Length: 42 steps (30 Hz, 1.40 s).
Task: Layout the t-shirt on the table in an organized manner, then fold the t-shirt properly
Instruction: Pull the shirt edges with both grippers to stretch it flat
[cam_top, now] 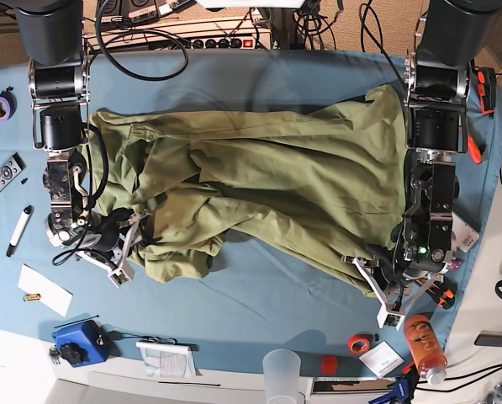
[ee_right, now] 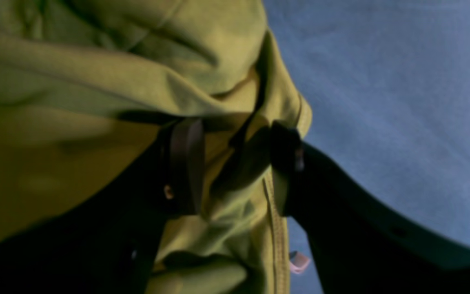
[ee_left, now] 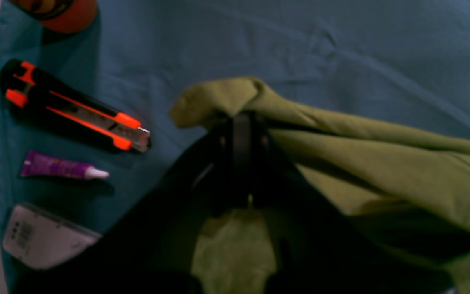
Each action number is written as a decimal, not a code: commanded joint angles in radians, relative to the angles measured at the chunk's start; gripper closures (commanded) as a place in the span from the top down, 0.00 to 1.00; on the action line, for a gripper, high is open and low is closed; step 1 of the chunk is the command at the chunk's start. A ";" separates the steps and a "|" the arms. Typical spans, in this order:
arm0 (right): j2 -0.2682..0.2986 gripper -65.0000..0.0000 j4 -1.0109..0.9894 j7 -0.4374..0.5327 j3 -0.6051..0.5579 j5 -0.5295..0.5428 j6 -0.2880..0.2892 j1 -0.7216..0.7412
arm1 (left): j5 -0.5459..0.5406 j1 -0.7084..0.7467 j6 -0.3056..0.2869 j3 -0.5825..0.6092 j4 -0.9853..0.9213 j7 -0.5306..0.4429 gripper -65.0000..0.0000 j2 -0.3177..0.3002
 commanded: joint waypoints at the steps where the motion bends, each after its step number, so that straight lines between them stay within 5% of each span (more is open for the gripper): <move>1: 0.001 0.40 0.005 0.021 0.004 0.013 -0.003 0.033 | 0.000 -0.027 0.003 -0.004 0.017 -0.021 0.05 -0.005; 6: -0.042 0.36 -0.130 0.061 0.004 -0.041 -0.013 0.033 | -0.010 -0.018 0.003 -0.003 0.017 -0.020 0.05 -0.002; 11: -0.045 0.00 -0.235 0.144 0.005 -0.086 -0.083 0.032 | -0.010 -0.017 0.003 -0.003 0.017 -0.017 0.05 -0.003; 18: -0.037 0.00 -0.140 0.120 0.053 -0.100 -0.221 0.035 | -0.006 -0.017 0.003 -0.004 0.017 -0.018 0.05 -0.003; 27: -0.035 0.00 -0.049 0.167 0.345 -0.095 -0.222 0.049 | 0.006 -0.018 0.003 -0.004 0.017 -0.018 0.00 -0.006; 39: 0.007 0.00 -0.049 0.176 0.357 -0.095 -0.211 0.045 | 0.065 -0.021 -0.001 -0.003 -0.045 -0.228 0.00 -0.006; 42: 0.007 0.13 -0.049 0.178 0.357 -0.087 -0.162 0.052 | 0.065 -0.024 0.000 -0.003 -0.047 -0.232 0.33 -0.006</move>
